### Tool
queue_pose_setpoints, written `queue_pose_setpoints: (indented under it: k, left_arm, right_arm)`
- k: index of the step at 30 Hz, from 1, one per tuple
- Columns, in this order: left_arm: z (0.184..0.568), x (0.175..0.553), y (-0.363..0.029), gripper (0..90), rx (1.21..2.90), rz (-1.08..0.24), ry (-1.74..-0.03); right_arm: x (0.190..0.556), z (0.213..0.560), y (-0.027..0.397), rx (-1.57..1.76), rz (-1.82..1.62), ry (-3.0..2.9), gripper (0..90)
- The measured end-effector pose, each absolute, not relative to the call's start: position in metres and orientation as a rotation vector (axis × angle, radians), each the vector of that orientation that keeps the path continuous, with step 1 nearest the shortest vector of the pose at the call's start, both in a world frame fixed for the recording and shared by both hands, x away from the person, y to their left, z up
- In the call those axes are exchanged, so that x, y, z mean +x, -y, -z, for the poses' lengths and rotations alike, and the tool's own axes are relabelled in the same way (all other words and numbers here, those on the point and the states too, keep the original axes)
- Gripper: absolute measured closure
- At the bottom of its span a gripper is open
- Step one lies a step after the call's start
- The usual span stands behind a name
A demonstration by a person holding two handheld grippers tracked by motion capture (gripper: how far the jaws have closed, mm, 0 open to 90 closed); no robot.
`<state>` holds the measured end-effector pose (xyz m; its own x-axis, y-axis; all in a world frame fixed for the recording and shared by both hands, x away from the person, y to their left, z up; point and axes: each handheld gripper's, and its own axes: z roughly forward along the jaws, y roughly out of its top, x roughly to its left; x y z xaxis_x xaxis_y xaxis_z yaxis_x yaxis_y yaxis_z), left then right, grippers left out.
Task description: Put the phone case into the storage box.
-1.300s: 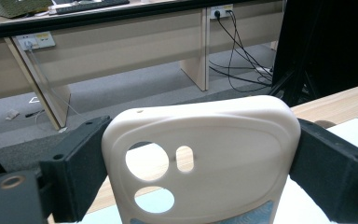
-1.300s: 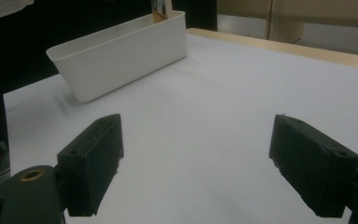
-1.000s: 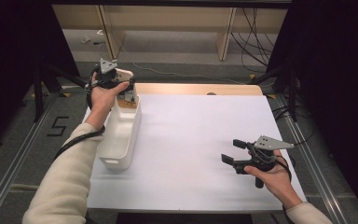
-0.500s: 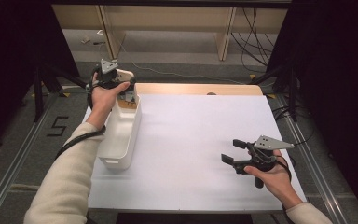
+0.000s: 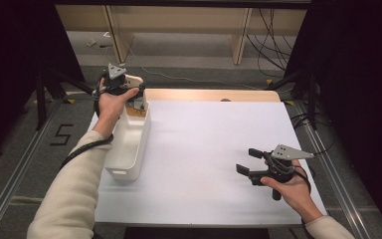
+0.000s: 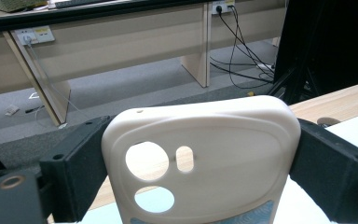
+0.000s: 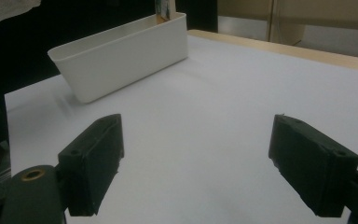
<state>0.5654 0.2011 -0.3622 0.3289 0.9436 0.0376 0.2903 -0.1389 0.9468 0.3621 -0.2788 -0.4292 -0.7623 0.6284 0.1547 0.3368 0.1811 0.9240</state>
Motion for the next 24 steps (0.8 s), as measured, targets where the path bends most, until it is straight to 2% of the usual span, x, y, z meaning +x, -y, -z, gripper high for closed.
queue_pose_setpoints:
  k: [24]
  left_arm:
    - [0.3673, 0.5687, -0.2008, 10.4, 1.655, -0.859, -1.139]
  right_arm:
    - [0.3622, 0.4296, 0.2785, 0.915, -1.602, -2.199, 18.4]
